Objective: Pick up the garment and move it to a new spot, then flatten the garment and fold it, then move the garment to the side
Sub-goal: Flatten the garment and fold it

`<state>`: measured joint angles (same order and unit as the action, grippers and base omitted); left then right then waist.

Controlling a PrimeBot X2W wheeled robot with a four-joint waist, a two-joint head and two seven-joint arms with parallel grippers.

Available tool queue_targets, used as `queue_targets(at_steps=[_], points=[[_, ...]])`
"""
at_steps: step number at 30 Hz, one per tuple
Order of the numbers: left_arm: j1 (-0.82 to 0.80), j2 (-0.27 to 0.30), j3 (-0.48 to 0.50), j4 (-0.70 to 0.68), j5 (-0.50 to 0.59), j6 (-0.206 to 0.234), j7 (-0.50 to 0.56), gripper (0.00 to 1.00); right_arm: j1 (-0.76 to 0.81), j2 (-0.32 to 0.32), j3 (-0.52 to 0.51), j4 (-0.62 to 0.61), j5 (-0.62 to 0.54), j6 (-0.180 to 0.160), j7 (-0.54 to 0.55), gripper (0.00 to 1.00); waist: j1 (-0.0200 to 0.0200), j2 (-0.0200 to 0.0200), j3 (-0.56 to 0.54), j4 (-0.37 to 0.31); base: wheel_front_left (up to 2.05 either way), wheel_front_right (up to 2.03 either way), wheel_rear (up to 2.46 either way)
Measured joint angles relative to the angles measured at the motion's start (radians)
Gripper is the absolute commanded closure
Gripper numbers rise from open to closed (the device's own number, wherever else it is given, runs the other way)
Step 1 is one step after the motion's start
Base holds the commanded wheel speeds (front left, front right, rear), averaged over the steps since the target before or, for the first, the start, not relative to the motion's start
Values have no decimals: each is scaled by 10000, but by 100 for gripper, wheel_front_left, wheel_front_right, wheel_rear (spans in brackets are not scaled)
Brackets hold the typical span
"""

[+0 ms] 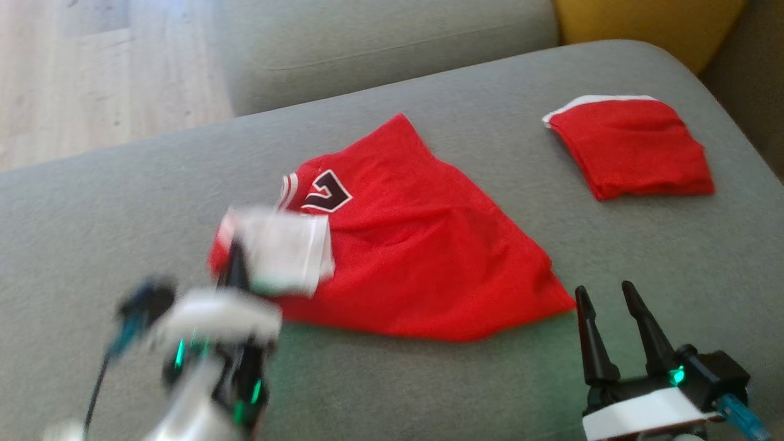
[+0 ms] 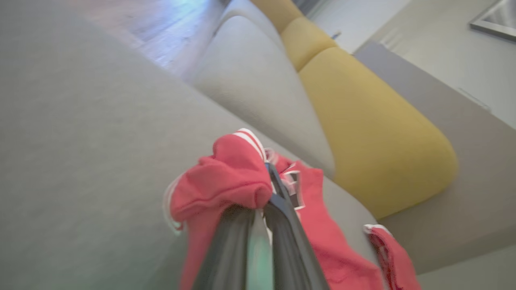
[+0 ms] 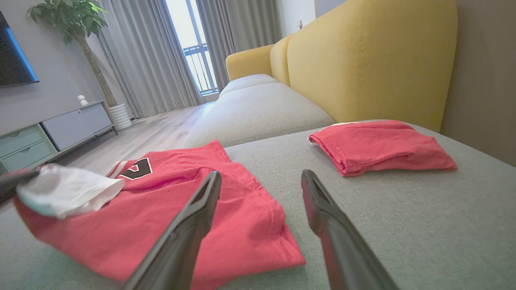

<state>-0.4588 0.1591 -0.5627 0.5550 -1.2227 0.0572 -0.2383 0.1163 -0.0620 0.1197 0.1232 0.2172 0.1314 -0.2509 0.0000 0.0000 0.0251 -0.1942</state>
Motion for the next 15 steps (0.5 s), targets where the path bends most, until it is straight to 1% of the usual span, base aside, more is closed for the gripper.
queue_targets(at_steps=[2, 4, 5, 6, 7, 8, 10, 12, 13, 15], points=[[1307, 161, 456, -430, -134, 186, -71, 100, 85, -6, -77, -10, 0, 0, -2, 0, 0, 0, -14, 191, 0, 0, 0], [2396, 192, 878, -813, -190, 322, -104, 100, 187, -35, -90, -23, 0, 0, -2, 0, 0, 0, -22, 400, 0, 0, 0], [2843, 173, 1091, -993, -184, 368, -107, 96, 213, -38, -79, -21, -2, 0, -2, 0, 0, 0, -26, 504, 0, 0, 0], [3207, 146, 1243, -1174, -167, 395, -109, 63, 213, -44, -79, -21, -2, 0, -2, 0, -1, 0, -30, 603, 0, 0, 0], [3498, 98, 1411, -1342, -69, 399, -109, 13, 211, -65, -75, -23, -2, 0, 0, 0, 0, 0, -36, 698, 0, 0, 0], [3727, 36, 1544, -1507, 67, 430, -111, 0, 209, -100, -59, -23, -2, 0, -2, 0, 0, 0, -44, 793, 0, 0, 0], [4034, -157, 1910, -1831, 456, 489, -111, 0, 209, -144, -40, -23, -2, 0, 0, 0, 0, 0, -67, 955, 0, 0, 0], [4200, -314, 2197, -2188, 1168, 539, -111, 0, 208, -155, -19, -23, -2, 0, -2, 0, 0, 0, -95, 1076, 0, 0, 0], [4261, -359, 2324, -2376, 1678, 591, -111, 0, 208, -159, -12, -23, -2, 0, 0, 0, 0, 0, -107, 1123, 0, 0, 0], [4341, -349, 2428, -2761, 3127, 677, -113, 0, 209, -194, -6, -23, -2, 0, 0, 0, -1, 0, -123, 1210, 0, 0, 0]])
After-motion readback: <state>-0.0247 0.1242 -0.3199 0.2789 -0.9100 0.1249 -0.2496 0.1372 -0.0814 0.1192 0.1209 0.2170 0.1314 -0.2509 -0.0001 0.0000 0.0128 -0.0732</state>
